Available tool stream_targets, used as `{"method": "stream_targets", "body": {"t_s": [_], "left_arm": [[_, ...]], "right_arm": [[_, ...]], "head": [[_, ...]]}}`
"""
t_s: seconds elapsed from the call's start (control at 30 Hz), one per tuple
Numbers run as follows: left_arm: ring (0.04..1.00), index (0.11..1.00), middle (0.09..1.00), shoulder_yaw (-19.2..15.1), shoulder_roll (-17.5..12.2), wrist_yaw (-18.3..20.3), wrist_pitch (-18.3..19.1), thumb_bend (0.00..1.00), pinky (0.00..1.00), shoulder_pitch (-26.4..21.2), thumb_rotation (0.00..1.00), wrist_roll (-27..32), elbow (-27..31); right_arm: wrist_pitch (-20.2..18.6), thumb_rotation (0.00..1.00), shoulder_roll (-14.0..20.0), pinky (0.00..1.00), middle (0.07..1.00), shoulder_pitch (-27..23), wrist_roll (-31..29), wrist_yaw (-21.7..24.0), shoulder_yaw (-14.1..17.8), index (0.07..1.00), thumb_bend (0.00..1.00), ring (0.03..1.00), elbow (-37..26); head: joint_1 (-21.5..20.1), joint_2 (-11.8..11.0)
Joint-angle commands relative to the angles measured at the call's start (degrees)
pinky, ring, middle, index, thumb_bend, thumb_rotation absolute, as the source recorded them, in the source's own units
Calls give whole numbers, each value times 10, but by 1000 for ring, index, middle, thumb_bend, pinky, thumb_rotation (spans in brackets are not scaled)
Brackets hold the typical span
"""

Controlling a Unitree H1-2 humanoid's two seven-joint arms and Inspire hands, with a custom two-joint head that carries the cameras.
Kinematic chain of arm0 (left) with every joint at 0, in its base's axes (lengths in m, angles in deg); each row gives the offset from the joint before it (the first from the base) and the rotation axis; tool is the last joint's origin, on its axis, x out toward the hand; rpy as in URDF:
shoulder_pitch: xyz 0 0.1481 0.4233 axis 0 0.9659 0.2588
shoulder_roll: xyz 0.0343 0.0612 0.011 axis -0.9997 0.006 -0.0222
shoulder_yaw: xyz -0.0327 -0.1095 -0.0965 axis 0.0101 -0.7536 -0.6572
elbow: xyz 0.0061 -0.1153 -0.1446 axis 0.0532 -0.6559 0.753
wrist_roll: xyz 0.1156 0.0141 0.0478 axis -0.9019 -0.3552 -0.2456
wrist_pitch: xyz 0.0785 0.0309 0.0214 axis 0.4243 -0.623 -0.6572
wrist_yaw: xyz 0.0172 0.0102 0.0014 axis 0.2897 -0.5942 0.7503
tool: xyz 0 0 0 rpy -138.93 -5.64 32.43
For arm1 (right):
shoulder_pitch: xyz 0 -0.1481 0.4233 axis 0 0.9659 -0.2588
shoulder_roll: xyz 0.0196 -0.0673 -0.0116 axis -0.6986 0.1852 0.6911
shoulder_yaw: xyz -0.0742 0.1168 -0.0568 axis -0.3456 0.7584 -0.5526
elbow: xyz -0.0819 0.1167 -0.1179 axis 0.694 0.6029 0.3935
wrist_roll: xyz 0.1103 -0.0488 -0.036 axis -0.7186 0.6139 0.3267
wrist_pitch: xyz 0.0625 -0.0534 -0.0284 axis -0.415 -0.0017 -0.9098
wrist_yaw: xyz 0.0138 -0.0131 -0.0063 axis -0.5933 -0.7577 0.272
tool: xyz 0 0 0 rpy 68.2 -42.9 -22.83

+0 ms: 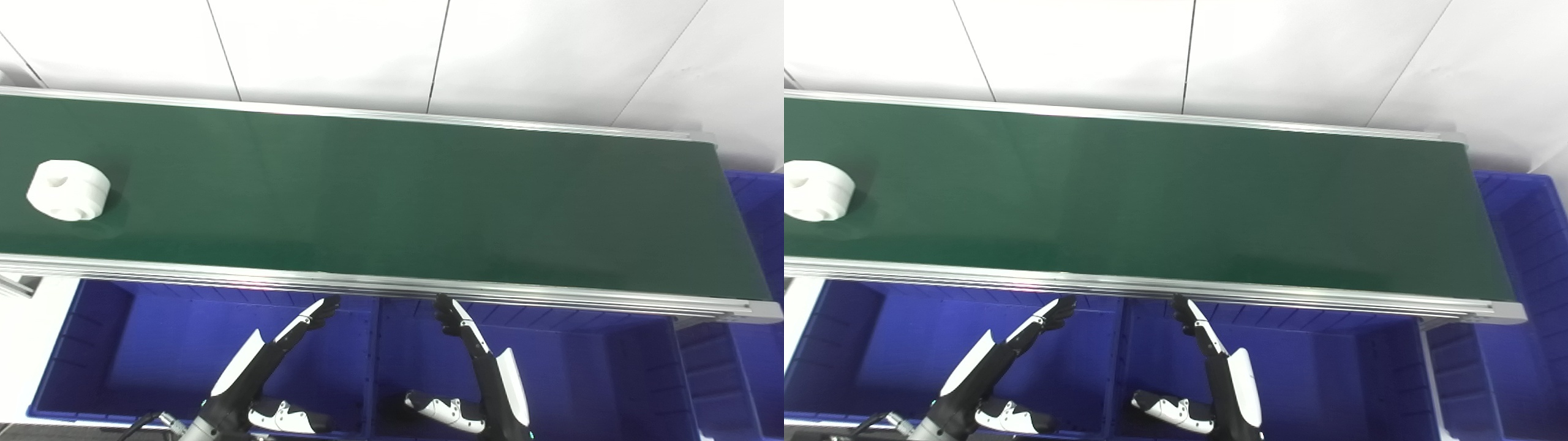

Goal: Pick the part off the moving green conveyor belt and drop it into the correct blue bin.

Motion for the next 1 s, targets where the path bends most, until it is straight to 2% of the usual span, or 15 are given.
{"method": "stream_targets", "body": {"t_s": [0.0,0.17,0.27,0.3,0.4,0.5,0.53,0.57,0.6,0.63,0.67,0.8,0.97], "left_arm": [[951,977,972,-5,0,9,-6,781,924,7,644,-1,20],[949,981,974,-12,10,12,-6,778,915,10,608,11,16],[948,975,970,-14,16,10,-6,780,916,9,620,11,12],[943,971,965,-14,18,5,-6,785,910,9,629,8,7],[930,962,955,-8,26,-14,-6,803,888,4,663,-11,-12],[910,943,940,8,32,-26,-6,810,859,-6,642,-11,-31],[904,936,935,14,35,-31,-6,815,848,-10,635,-11,-39],[893,925,926,19,37,-36,-6,823,831,-14,625,-11,-43],[877,909,911,23,39,-39,-6,833,806,-17,613,-12,-48],[875,908,909,26,41,-41,-6,834,804,-20,612,-11,-51],[866,898,901,31,42,-45,-6,834,788,-23,603,-10,-54],[819,862,860,42,43,-59,-6,819,725,-33,578,-15,-65],[808,841,845,55,40,-67,-6,808,713,-44,556,-7,-71]], "right_arm": [[20,676,-1,783,872,6,3,1,0,915,865,836,-13],[20,675,1,779,871,2,1,-1,-3,914,863,834,-5],[18,682,1,786,878,5,0,11,1,921,860,841,-7],[19,678,4,783,878,2,-1,8,-2,921,854,840,-2],[21,675,17,770,873,-7,-4,-13,-17,912,853,834,21],[21,677,33,756,868,-18,-9,-39,-34,905,851,827,40],[21,675,41,753,868,-23,-16,-47,-42,903,850,826,47],[21,674,46,748,869,-27,-20,-55,-48,903,850,826,52],[21,670,52,736,867,-32,-26,-63,-55,903,855,821,58],[21,669,57,734,867,-35,-32,-69,-62,903,856,820,62],[21,662,61,734,868,-38,-38,-74,-67,906,854,822,66],[21,666,74,747,863,-52,-39,-109,-91,912,863,825,82],[21,663,77,765,866,-57,-49,-112,-96,910,864,832,90]], "head": [[1,-1],[5,-8],[10,-14],[23,-36],[66,-78],[119,-119],[154,-143],[154,-143],[177,-164],[177,-164],[192,-178],[203,-197],[205,-209]]}}
